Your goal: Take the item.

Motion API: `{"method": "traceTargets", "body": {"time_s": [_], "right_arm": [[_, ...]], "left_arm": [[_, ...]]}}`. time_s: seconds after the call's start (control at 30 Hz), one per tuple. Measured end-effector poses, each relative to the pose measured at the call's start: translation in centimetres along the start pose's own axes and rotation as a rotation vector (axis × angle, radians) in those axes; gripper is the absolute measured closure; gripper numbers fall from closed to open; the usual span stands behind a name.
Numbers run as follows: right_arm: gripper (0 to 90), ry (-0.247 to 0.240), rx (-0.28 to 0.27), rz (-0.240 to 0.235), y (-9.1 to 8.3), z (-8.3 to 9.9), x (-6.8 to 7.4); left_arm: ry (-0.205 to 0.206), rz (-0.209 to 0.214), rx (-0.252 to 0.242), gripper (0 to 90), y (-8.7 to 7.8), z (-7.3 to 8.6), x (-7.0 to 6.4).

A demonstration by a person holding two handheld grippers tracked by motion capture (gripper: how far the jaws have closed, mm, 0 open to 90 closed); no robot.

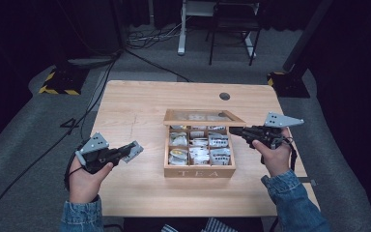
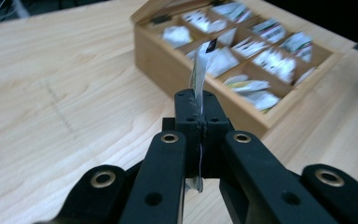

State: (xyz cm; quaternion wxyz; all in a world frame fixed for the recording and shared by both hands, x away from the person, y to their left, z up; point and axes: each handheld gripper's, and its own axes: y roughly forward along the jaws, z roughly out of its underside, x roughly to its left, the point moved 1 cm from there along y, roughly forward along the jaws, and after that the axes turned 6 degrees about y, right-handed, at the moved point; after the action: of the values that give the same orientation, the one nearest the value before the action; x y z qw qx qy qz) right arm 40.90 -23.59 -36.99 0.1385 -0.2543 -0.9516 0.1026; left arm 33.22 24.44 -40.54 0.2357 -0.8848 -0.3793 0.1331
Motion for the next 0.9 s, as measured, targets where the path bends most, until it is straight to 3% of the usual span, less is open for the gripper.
{"method": "traceTargets", "body": {"time_s": [0.13,0.33,0.43,0.77,0.9], "right_arm": [[90.0,-0.002,0.003,0.001,0.0,0.1,0.1],[90.0,-0.005,0.01,0.002,-0.1,0.2,0.2],[90.0,-0.005,0.012,0.003,-0.1,0.3,0.2],[90.0,-0.005,0.017,0.005,-0.2,0.5,0.2],[90.0,-0.006,0.017,0.005,-0.2,0.5,0.2]], "left_arm": [[-0.03,-0.034,0.029,88.9,0.7,0.7,0.7],[-0.079,-0.03,0.055,88.9,2.0,1.8,1.5],[-0.084,-0.029,0.064,88.8,2.6,2.1,1.8],[-0.149,-0.03,0.044,87.1,3.7,3.4,2.8],[-0.156,-0.043,0.049,87.1,4.0,3.9,3.1]]}}
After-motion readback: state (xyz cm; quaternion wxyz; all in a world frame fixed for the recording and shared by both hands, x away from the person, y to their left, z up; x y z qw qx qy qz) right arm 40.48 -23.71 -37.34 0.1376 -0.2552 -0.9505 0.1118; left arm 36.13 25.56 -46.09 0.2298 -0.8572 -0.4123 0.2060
